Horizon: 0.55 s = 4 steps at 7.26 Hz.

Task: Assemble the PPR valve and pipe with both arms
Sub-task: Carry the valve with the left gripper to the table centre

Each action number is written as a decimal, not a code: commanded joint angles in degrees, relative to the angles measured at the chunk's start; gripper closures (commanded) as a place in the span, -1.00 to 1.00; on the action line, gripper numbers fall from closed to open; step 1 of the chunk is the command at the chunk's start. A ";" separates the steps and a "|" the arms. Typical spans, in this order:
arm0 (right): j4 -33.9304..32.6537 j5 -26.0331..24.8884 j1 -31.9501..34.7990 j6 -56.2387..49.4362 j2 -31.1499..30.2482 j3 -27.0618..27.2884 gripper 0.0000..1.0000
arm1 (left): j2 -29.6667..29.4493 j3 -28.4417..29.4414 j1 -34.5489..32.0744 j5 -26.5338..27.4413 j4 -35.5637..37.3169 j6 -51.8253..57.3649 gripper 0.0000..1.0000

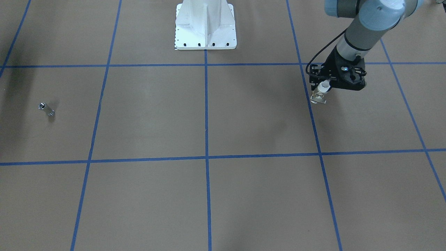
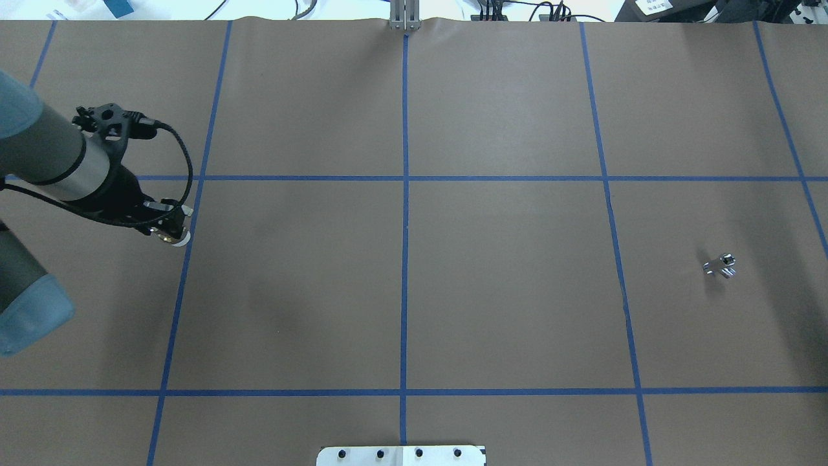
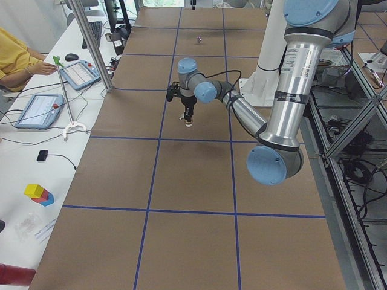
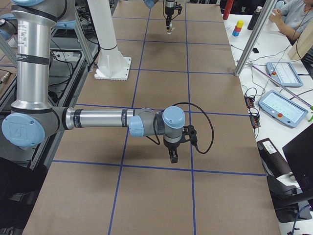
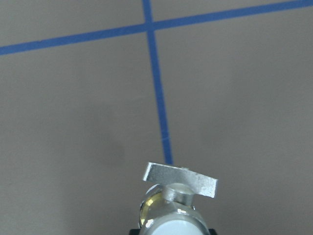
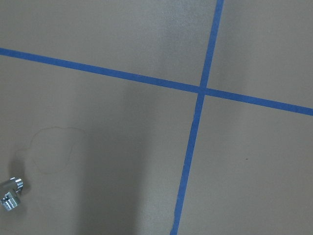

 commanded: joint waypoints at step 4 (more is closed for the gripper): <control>0.18 0.02 0.00 1.17 0.15 0.24 -1.00 | -25.51 17.89 8.02 4.79 2.82 -22.47 1.00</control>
